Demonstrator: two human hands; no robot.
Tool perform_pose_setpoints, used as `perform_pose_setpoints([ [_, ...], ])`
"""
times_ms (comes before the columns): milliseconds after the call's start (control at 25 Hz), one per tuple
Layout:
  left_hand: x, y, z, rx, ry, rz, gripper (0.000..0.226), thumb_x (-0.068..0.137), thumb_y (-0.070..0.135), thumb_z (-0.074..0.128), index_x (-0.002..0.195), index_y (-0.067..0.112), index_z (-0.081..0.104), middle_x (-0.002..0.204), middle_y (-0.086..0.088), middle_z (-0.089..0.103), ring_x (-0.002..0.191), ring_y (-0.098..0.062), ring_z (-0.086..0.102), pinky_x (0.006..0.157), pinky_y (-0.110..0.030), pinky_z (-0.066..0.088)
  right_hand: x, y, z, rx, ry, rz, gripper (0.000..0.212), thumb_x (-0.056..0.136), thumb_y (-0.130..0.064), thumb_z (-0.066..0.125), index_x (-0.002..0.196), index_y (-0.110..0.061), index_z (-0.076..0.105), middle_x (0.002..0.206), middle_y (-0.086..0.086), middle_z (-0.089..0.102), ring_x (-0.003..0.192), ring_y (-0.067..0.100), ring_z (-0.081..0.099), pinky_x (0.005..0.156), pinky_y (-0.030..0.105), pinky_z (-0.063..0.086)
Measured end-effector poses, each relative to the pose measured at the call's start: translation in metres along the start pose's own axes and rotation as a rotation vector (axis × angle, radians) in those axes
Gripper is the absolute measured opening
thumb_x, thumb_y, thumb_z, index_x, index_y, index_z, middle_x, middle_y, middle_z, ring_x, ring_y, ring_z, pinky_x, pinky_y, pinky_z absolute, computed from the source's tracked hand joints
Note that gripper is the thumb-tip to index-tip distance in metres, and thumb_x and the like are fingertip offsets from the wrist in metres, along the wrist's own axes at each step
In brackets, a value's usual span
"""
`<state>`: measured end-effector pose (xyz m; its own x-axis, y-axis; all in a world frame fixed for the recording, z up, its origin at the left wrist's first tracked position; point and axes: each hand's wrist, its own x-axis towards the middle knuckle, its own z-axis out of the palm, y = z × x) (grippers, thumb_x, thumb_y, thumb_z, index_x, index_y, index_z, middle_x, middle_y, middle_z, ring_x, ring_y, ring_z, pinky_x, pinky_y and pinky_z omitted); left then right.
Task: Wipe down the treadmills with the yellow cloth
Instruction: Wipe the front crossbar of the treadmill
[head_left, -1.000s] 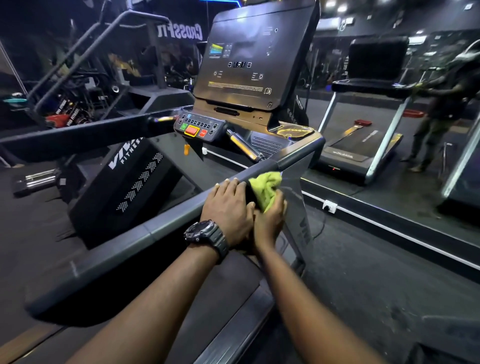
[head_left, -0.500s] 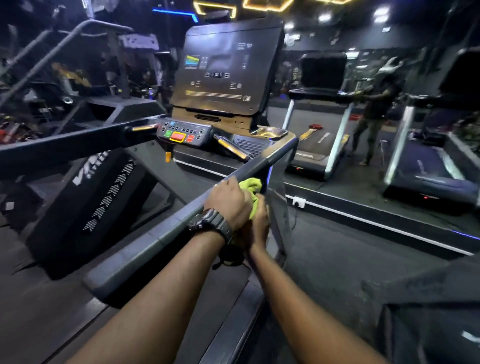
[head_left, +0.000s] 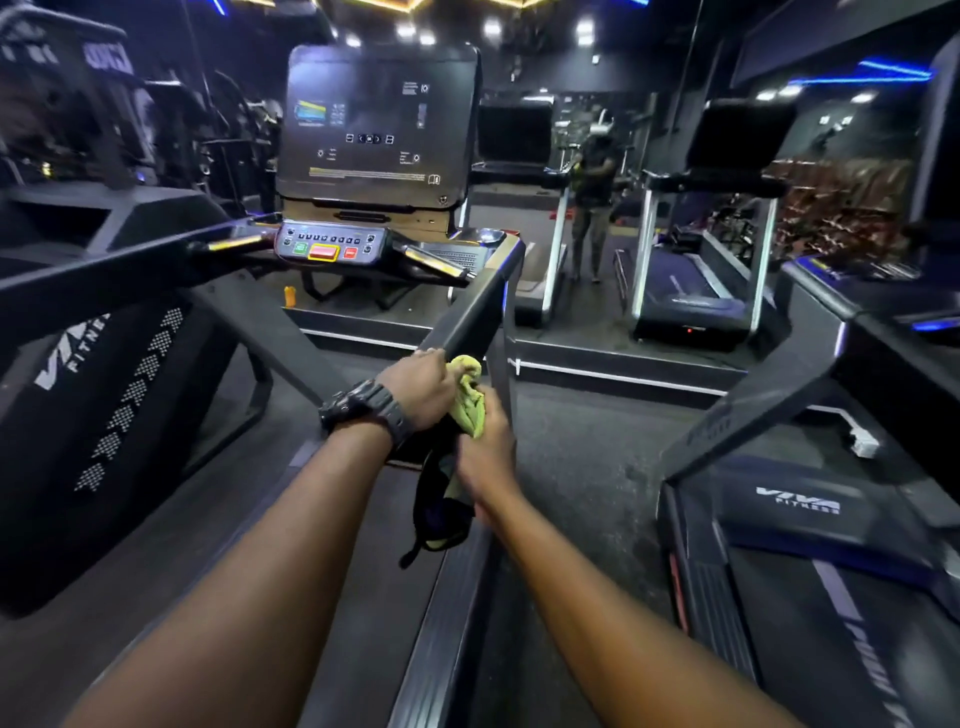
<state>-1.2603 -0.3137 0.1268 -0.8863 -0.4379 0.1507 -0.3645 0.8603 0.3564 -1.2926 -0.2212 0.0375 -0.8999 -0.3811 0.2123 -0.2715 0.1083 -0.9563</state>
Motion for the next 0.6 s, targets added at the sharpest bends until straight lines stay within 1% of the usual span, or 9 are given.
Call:
perform_pose_setpoints([
  [40, -0.01, -0.007, -0.003, -0.028, -0.011, 0.017, 0.044, 0.103, 0.042, 0.033, 0.119, 0.008, 0.054, 0.129, -0.017, 0.057, 0.121, -0.034, 0.052, 0.094, -0.037, 0.039, -0.008, -0.001, 0.001, -0.045, 0.001, -0.003, 0.063, 0.063, -0.013, 0.043, 0.118, -0.04, 0.052, 0.106, -0.006, 0.064, 0.102, 0.021, 0.059, 0.084, 0.043, 0.055],
  [120, -0.031, -0.013, -0.009, -0.117, -0.001, 0.041, 0.048, 0.103, 0.047, 0.029, 0.129, 0.017, 0.055, 0.136, -0.011, 0.056, 0.128, -0.031, 0.049, 0.102, -0.036, 0.038, -0.024, -0.002, -0.002, -0.125, -0.031, -0.03, 0.065, 0.059, -0.013, 0.043, 0.118, -0.038, 0.051, 0.108, -0.007, 0.062, 0.103, 0.023, 0.057, 0.084, 0.043, 0.053],
  [200, -0.05, -0.012, -0.012, -0.175, 0.039, 0.037, 0.051, 0.102, 0.051, 0.024, 0.13, 0.024, 0.057, 0.137, -0.008, 0.057, 0.129, -0.028, 0.049, 0.099, -0.033, 0.036, -0.032, -0.002, -0.008, -0.165, -0.085, -0.027, 0.067, 0.059, -0.011, 0.045, 0.12, -0.039, 0.049, 0.107, -0.004, 0.062, 0.105, 0.025, 0.057, 0.085, 0.043, 0.054],
  [320, -0.071, -0.003, -0.004, -0.211, 0.163, 0.027, 0.05, 0.103, 0.047, 0.024, 0.115, 0.019, 0.063, 0.124, -0.011, 0.064, 0.122, -0.03, 0.052, 0.088, -0.033, 0.035, -0.034, -0.02, -0.019, -0.219, -0.092, 0.069, 0.071, 0.069, -0.006, 0.048, 0.131, -0.042, 0.048, 0.115, 0.001, 0.066, 0.106, 0.028, 0.062, 0.084, 0.033, 0.052],
  [360, -0.076, -0.001, 0.0, -0.209, 0.22, -0.001, 0.052, 0.102, 0.048, 0.025, 0.109, 0.015, 0.064, 0.118, -0.014, 0.065, 0.116, -0.033, 0.055, 0.085, -0.036, 0.036, -0.04, -0.025, -0.027, -0.259, -0.138, 0.057, 0.071, 0.074, -0.004, 0.05, 0.134, -0.041, 0.048, 0.12, 0.003, 0.066, 0.107, 0.029, 0.062, 0.084, 0.03, 0.05],
  [440, -0.087, 0.012, 0.011, -0.194, 0.341, -0.009, 0.054, 0.101, 0.052, 0.027, 0.1, 0.013, 0.066, 0.108, -0.017, 0.068, 0.106, -0.036, 0.06, 0.081, -0.039, 0.04, -0.053, -0.027, -0.059, -0.374, -0.2, -0.052, 0.066, 0.078, -0.002, 0.052, 0.134, -0.037, 0.053, 0.126, 0.004, 0.065, 0.112, 0.028, 0.061, 0.089, 0.03, 0.05],
  [480, -0.092, 0.024, 0.018, -0.193, 0.37, 0.042, 0.056, 0.1, 0.055, 0.028, 0.103, 0.015, 0.067, 0.107, -0.016, 0.069, 0.105, -0.035, 0.061, 0.082, -0.039, 0.043, -0.057, -0.03, -0.084, -0.423, -0.156, -0.095, 0.063, 0.079, -0.003, 0.052, 0.132, -0.036, 0.055, 0.126, 0.004, 0.064, 0.113, 0.029, 0.061, 0.089, 0.032, 0.05],
  [520, -0.094, 0.041, 0.024, -0.197, 0.371, 0.126, 0.06, 0.097, 0.059, 0.026, 0.11, 0.017, 0.066, 0.11, -0.013, 0.07, 0.107, -0.033, 0.062, 0.084, -0.039, 0.046, -0.057, -0.035, -0.113, -0.463, -0.073, -0.104, 0.061, 0.079, -0.004, 0.053, 0.131, -0.035, 0.056, 0.125, 0.004, 0.064, 0.112, 0.029, 0.06, 0.087, 0.033, 0.05],
  [600, -0.092, 0.091, 0.025, -0.211, 0.328, 0.289, 0.07, 0.09, 0.065, 0.021, 0.121, 0.017, 0.062, 0.117, -0.012, 0.068, 0.111, -0.031, 0.061, 0.09, -0.039, 0.048, -0.051, -0.055, -0.174, -0.531, 0.135, -0.114, 0.062, 0.077, -0.004, 0.052, 0.132, -0.033, 0.055, 0.123, 0.005, 0.062, 0.11, 0.031, 0.06, 0.082, 0.035, 0.049],
])
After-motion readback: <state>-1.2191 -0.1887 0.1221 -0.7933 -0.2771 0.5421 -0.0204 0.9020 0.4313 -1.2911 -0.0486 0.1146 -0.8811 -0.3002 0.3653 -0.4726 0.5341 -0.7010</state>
